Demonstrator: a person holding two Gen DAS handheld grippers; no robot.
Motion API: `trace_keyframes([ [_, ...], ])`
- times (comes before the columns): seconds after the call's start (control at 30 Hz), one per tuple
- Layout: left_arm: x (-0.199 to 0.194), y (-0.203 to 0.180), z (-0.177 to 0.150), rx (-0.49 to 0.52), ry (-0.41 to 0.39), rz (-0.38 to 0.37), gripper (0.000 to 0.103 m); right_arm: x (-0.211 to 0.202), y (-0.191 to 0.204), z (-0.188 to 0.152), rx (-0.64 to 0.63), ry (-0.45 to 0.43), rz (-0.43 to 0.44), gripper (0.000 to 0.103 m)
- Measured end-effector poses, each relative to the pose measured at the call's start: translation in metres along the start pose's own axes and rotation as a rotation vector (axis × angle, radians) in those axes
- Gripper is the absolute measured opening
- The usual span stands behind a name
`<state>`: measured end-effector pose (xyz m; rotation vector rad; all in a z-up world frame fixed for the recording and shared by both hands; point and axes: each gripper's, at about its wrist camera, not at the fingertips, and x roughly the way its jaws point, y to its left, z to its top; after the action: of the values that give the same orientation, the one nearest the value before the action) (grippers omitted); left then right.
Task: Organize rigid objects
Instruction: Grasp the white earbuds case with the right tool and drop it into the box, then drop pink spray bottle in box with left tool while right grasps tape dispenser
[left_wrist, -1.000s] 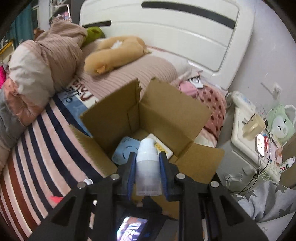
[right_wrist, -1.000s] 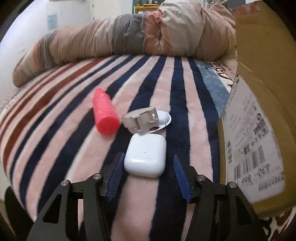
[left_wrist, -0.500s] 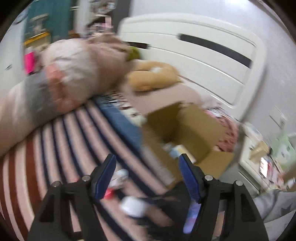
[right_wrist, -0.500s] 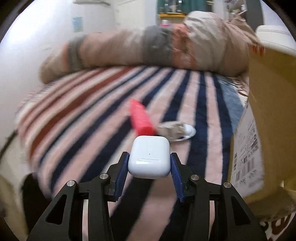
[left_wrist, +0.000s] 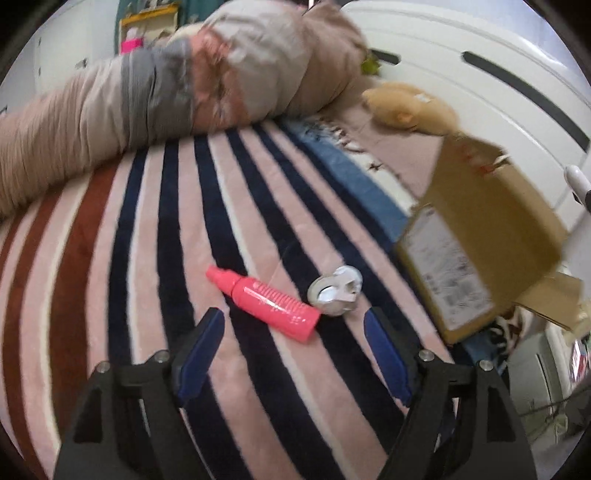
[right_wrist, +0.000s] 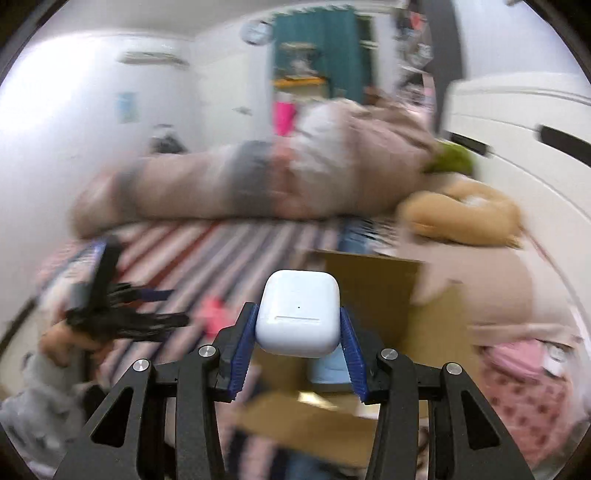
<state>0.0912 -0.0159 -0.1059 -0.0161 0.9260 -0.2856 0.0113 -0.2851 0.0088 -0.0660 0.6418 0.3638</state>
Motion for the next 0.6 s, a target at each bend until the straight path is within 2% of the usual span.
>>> trace_keyframes([
  [0.1,0.029,0.003,-0.003,-0.022,0.018,0.021,0.075,0.025,-0.022,-0.003,0.039,0.072,-0.040,0.042],
  [0.17,0.042,0.005,-0.004,-0.037,0.032,0.043,0.075,0.038,-0.030,-0.008,0.066,0.120,-0.059,0.050],
  [0.27,0.061,0.012,-0.005,-0.095,0.038,0.066,0.075,0.044,-0.035,-0.007,0.076,0.124,-0.047,0.052],
  [0.33,0.065,0.015,-0.008,-0.127,0.024,0.041,0.067,0.043,-0.034,-0.008,0.077,0.113,-0.040,0.052],
  [0.37,0.065,0.014,-0.009,-0.119,0.023,0.035,0.048,0.043,-0.035,-0.007,0.079,0.109,-0.036,0.052],
  [0.4,0.063,0.012,-0.011,-0.095,0.027,0.037,0.038,0.043,-0.034,-0.008,0.081,0.107,-0.029,0.052],
  [0.47,0.055,0.010,-0.014,-0.053,0.036,0.081,0.032,0.044,-0.032,-0.010,0.081,0.106,-0.020,0.052],
  [0.5,0.052,0.011,-0.016,-0.048,0.040,0.094,0.032,0.044,-0.031,-0.010,0.079,0.104,-0.018,0.052],
  [0.57,0.048,0.015,-0.017,-0.058,0.041,0.107,0.034,0.044,-0.028,-0.009,0.070,0.097,-0.010,0.052],
  [0.6,0.048,0.017,-0.015,-0.068,0.033,0.106,0.039,0.043,-0.027,-0.008,0.069,0.094,-0.005,0.052],
])
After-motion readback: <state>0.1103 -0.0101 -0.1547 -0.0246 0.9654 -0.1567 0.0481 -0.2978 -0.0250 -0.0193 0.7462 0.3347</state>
